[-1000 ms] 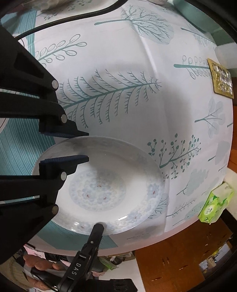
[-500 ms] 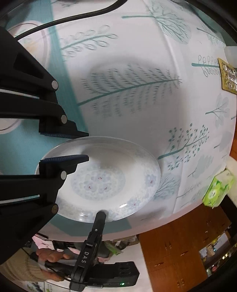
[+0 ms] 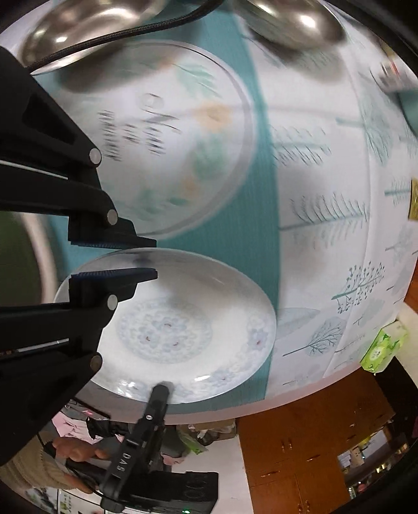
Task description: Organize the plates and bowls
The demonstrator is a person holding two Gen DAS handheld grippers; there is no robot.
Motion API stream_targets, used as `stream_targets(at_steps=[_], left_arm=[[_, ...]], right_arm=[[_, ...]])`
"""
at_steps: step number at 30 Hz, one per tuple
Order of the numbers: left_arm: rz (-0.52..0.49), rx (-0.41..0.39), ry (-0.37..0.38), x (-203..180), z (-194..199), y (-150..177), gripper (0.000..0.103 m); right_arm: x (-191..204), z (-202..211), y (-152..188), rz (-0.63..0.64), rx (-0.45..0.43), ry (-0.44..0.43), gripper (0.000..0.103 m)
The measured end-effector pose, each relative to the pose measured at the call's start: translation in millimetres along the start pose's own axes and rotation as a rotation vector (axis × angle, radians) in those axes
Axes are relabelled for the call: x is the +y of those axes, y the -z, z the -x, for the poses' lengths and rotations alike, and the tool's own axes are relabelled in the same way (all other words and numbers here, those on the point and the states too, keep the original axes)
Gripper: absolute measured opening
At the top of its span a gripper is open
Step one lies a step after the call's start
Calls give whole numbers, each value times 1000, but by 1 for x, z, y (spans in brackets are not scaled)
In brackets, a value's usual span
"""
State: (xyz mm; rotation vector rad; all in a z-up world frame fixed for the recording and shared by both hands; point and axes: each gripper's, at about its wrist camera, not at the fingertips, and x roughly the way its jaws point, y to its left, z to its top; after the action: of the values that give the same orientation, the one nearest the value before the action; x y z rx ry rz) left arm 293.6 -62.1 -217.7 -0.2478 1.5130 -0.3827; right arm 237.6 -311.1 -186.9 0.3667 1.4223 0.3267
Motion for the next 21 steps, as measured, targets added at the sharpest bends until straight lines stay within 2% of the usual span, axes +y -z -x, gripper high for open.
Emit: stream_targets(at_steps=[9, 14, 21], left_arm=[[16, -26, -18, 16, 67, 122, 6], [77, -30, -21, 29, 75, 185, 6], [139, -18, -30, 43, 65, 240, 7]], right_arm=[[43, 11, 81, 130, 38, -45, 7], [63, 4, 118, 201, 82, -52, 7], [74, -18, 153, 263, 149, -19, 7]])
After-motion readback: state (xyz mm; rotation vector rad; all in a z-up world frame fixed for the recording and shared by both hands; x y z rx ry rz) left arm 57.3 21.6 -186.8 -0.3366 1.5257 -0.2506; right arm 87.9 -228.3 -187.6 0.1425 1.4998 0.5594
